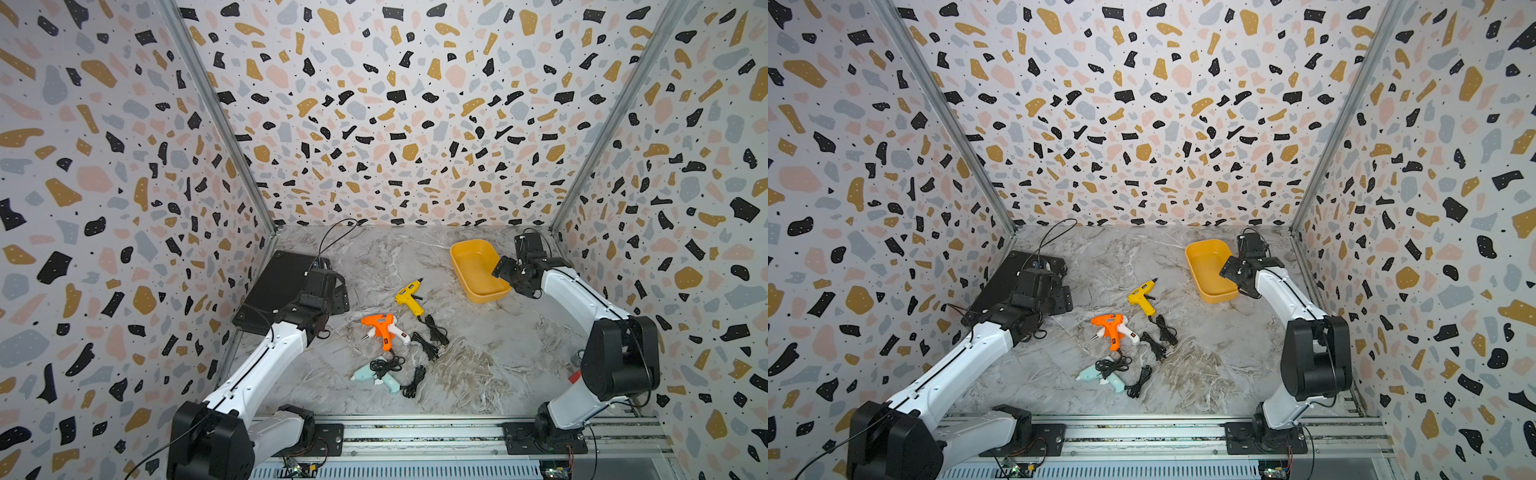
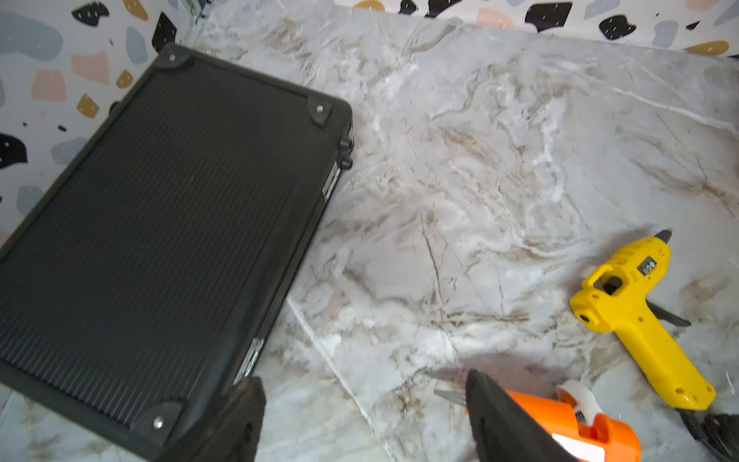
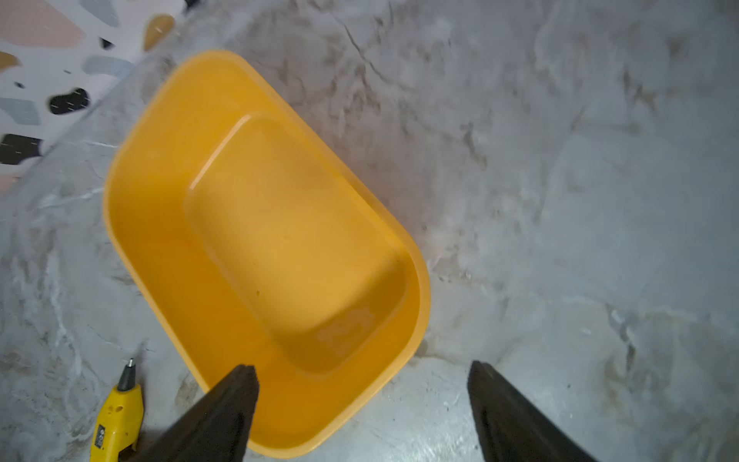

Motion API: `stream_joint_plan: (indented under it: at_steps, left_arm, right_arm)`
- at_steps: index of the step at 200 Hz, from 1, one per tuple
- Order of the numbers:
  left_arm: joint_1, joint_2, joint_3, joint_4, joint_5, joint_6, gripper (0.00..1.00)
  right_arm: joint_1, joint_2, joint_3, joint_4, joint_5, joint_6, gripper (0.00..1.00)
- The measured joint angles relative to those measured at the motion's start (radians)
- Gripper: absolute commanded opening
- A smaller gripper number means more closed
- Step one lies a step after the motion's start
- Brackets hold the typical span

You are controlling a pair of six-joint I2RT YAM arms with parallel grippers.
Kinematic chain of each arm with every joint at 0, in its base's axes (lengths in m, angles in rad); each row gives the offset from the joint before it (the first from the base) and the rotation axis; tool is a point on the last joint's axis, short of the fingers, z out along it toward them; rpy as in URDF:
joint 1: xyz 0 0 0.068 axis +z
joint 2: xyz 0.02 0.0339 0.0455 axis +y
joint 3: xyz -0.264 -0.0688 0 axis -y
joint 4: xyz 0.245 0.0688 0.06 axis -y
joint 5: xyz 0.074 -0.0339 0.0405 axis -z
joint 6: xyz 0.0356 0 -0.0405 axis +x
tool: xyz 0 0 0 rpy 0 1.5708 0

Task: Put the hot melt glue gun into the storage box
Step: Adjust the storage box at the center of the board.

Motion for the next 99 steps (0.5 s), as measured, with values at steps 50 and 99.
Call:
stream_joint_plan:
  at_steps: [50, 99]
  left_arm:
    - [-0.001, -0.095, 0.000, -0.115, -0.002, -0.047, 0.80]
    - [-0.001, -0.072, 0.000, -0.150, 0.002, -0.050, 0.74]
  right_arm:
    - [0.005, 0.113, 0.093, -0.100, -0.046, 0.188, 0.84]
    - [0.005, 0.264, 0.122, -0.103, -0.093, 0.294, 0.62]
